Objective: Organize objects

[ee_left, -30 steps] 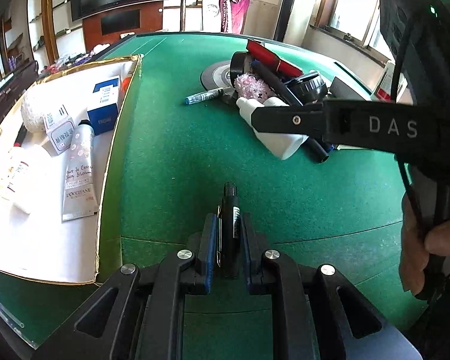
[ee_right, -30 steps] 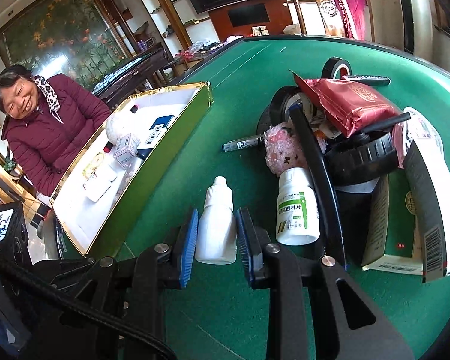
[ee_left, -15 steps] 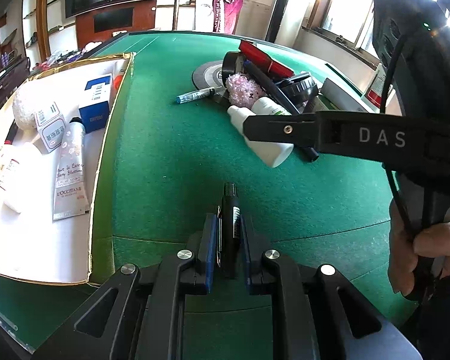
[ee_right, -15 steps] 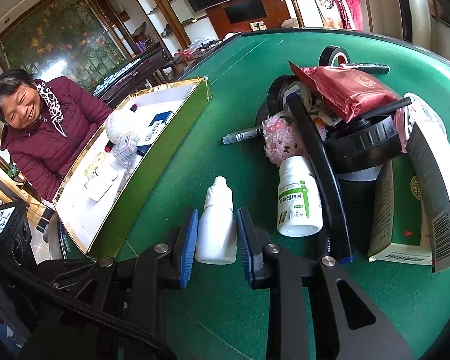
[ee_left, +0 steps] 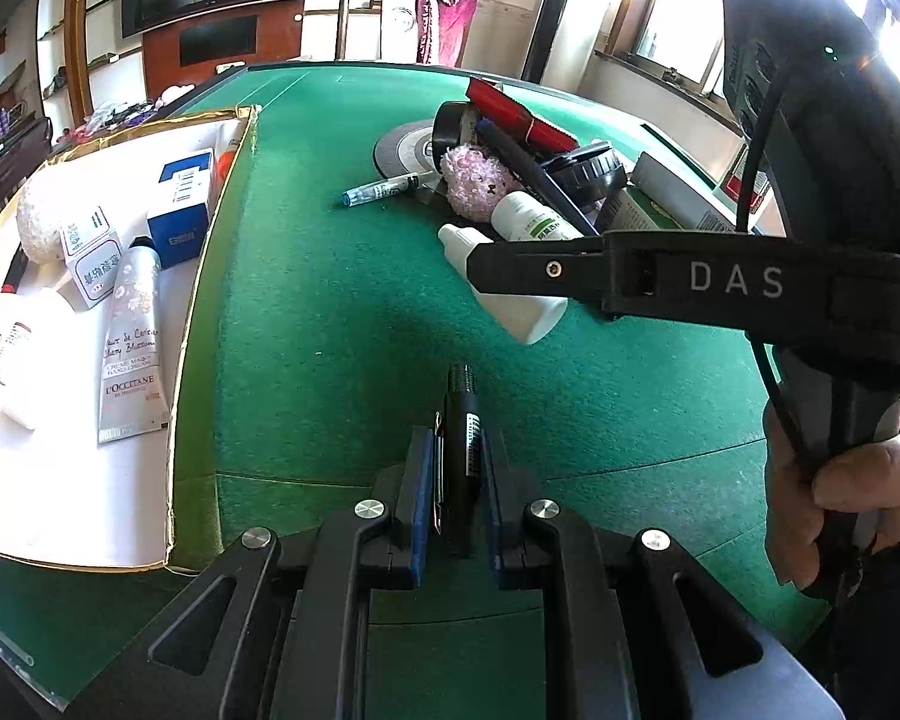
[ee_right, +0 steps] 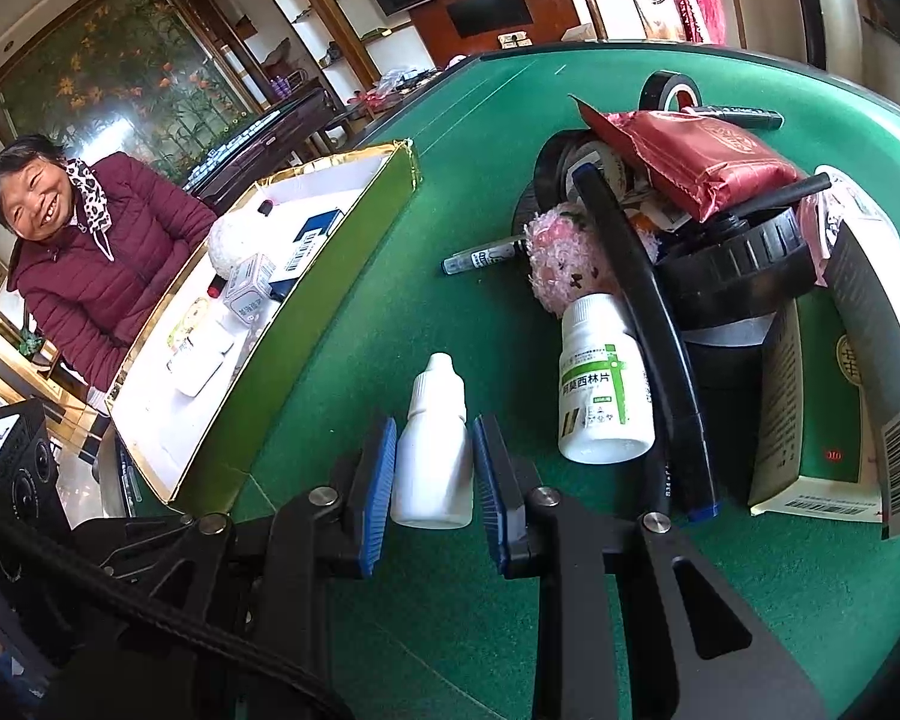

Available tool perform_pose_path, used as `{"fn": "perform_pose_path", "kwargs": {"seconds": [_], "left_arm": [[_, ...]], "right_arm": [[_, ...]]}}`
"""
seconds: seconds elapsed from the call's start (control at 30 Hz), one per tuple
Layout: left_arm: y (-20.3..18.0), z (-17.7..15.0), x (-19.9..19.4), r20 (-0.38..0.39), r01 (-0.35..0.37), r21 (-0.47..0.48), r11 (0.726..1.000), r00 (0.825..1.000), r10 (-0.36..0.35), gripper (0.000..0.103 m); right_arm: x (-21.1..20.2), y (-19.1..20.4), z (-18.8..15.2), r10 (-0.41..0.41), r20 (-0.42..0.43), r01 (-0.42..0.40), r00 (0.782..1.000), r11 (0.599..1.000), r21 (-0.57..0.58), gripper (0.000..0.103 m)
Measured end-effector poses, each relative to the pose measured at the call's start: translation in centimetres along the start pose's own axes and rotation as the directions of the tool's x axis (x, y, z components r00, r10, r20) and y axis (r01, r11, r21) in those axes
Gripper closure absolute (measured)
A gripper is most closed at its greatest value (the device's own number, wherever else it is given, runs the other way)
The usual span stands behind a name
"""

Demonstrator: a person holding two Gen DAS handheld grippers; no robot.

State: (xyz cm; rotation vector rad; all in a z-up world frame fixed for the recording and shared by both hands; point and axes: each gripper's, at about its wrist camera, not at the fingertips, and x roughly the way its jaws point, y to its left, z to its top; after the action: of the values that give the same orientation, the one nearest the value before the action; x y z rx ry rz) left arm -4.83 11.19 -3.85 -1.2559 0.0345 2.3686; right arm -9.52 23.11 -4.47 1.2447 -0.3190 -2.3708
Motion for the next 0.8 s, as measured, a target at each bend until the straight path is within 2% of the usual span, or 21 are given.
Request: {"fn": "perform_pose_path", "kwargs": {"seconds": [0.8], "left_arm": [[0.13, -0.12, -0.08, 0.004, 0.004, -0.002, 1.000, 1.000, -0.004, 0.091]], "right_arm": [[-0.33, 0.23, 0.06, 0.022, 0.008, -0.022, 1.000, 1.000, 0.009, 0.079]]}}
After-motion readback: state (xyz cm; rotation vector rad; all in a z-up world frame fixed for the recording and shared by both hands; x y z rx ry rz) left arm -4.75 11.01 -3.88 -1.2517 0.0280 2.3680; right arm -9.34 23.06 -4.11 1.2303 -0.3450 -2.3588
